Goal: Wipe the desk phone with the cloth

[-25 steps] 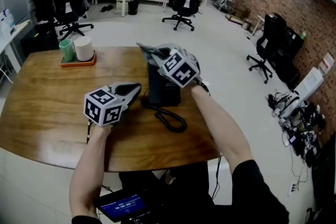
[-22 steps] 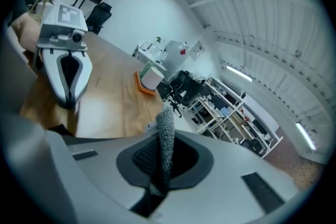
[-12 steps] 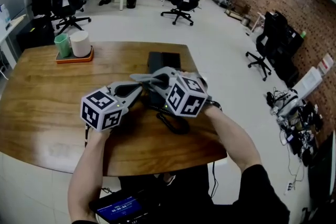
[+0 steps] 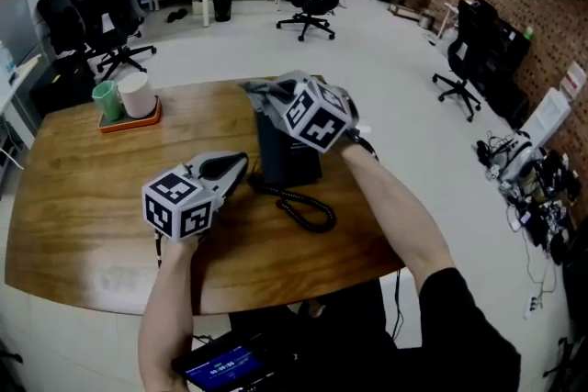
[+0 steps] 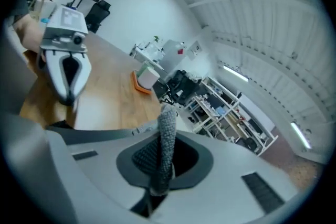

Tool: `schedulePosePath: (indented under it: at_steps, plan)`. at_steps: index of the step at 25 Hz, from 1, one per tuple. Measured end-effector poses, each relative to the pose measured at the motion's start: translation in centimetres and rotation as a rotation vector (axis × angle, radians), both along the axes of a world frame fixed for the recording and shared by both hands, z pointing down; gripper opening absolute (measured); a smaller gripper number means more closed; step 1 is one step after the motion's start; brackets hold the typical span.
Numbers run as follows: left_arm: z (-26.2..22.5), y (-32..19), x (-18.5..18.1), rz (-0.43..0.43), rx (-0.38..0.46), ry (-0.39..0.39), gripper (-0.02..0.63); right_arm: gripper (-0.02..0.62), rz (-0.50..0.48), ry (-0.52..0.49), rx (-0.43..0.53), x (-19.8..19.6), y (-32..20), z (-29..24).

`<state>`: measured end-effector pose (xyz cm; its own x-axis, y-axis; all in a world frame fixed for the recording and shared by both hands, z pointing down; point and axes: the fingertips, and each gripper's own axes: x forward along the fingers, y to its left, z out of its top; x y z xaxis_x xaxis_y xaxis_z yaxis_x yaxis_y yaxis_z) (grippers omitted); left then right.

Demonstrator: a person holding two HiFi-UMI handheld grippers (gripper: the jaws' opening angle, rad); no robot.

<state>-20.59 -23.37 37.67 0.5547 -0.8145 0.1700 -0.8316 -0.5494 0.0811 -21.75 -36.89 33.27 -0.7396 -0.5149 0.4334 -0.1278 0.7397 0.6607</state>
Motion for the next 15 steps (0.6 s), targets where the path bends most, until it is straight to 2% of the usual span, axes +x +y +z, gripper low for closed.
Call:
schedulePosePath:
  at_steps: [3,6,12,15]
  plan:
    - [0.0,0.0,0.3,0.006,0.003,0.008,-0.008,0.025,0.027,0.012,0.003,-0.4,-1.8,0.6]
    - [-0.2,0.1,0.4,0.007,0.002,0.005,-0.008,0.025,-0.027,0.068,0.016,-0.1,-0.3,0.6]
    - [-0.5,0.0,0.6,0.011,-0.001,-0.006,-0.008,0.025,-0.223,0.213,-0.013,2.8,7.6,4.0]
    - [-0.6,0.1,0.7,0.010,-0.001,-0.005,-0.008,0.025,-0.342,0.317,-0.016,5.0,12.5,6.1]
